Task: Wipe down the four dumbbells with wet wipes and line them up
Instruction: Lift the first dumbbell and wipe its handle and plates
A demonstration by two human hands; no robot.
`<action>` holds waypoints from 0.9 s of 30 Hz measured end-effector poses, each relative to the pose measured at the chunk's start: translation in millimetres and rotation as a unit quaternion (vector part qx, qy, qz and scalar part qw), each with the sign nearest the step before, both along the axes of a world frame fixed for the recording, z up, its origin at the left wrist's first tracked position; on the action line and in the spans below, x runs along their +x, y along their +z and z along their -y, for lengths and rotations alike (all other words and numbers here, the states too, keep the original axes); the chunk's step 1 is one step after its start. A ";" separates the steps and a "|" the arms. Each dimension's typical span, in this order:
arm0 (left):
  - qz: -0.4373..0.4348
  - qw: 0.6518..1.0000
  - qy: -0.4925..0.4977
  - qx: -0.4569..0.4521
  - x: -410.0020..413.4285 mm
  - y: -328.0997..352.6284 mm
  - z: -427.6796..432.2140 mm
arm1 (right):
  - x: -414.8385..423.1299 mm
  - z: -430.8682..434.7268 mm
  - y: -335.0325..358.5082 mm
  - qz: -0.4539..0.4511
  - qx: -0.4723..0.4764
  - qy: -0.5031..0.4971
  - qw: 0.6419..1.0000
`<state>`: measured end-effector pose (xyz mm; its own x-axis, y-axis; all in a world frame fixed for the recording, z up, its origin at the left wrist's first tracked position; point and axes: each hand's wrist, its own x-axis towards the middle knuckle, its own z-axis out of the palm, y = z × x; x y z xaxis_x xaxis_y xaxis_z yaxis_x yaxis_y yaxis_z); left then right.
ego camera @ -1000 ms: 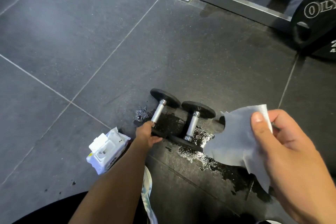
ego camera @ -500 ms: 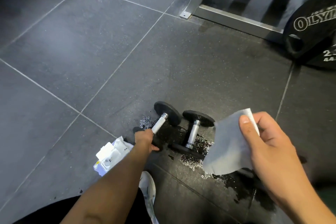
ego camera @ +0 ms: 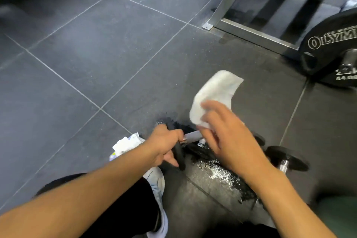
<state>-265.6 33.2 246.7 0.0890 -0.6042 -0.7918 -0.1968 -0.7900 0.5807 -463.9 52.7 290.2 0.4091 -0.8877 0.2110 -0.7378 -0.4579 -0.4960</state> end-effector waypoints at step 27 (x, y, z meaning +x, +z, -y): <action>0.174 0.778 -0.426 -0.426 -61.0 53.9 -20.5 | -28.7 1.1 -8.0 0.117 0.386 -0.113 0.908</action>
<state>-326.6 53.8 300.5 -0.5126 -0.8541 -0.0881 -0.7017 0.3576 0.6162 -492.6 51.5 282.2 0.2232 -0.8637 -0.4519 -0.6019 0.2425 -0.7609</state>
